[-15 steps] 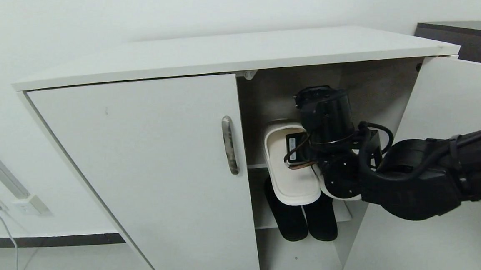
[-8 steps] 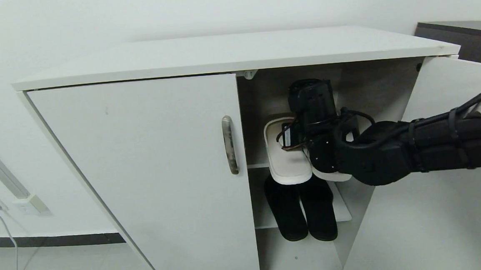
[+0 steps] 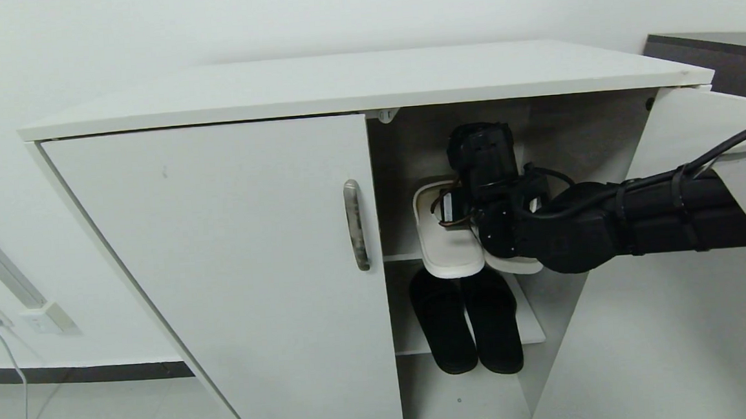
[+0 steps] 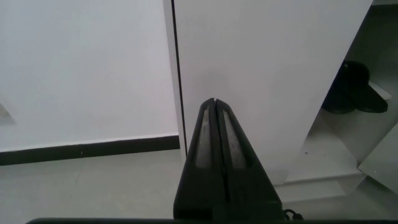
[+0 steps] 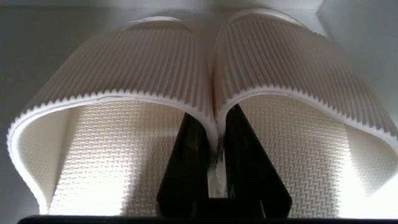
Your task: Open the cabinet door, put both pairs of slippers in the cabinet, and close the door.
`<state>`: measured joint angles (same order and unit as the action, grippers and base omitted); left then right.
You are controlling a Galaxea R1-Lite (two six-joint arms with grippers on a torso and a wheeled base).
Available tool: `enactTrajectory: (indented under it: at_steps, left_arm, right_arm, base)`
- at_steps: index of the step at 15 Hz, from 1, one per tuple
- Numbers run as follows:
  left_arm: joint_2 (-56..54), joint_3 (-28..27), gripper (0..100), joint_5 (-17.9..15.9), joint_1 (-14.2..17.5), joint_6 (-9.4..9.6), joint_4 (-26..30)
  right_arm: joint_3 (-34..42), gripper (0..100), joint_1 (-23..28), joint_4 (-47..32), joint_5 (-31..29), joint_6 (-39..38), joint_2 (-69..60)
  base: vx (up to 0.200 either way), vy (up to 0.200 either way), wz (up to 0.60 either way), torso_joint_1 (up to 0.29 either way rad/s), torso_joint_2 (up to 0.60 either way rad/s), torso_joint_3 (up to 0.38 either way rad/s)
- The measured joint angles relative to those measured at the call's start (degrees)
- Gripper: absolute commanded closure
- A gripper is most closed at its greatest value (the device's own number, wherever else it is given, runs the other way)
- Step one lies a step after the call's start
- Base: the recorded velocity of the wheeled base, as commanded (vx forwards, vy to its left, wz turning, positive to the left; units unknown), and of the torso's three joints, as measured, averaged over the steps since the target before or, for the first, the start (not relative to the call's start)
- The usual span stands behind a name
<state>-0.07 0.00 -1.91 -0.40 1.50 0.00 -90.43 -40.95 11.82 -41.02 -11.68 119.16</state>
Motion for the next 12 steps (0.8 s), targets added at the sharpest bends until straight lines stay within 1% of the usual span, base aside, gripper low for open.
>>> enactTrajectory:
  at_steps: [3,4,12]
  left_arm:
    - [0.0,0.0,100,0.0,0.0,-0.02,0.0]
    - [0.0,0.0,100,0.0,0.0,0.0,0.0]
    - [0.0,0.0,100,0.1,0.0,-0.09,0.0]
  right_arm:
    - [-0.1,100,0.0,0.0,0.1,0.0,0.4]
    - [-0.1,0,0.0,0.0,0.1,0.0,0.5]
    - [1.7,0,-0.7,-2.3,-0.1,-0.2,-0.7]
  base:
    - [0.0,0.0,0.0,0.0,0.0,0.0]
    - [0.0,0.0,0.0,0.0,0.0,0.0]
    - [0.0,0.0,0.0,0.0,0.0,0.0]
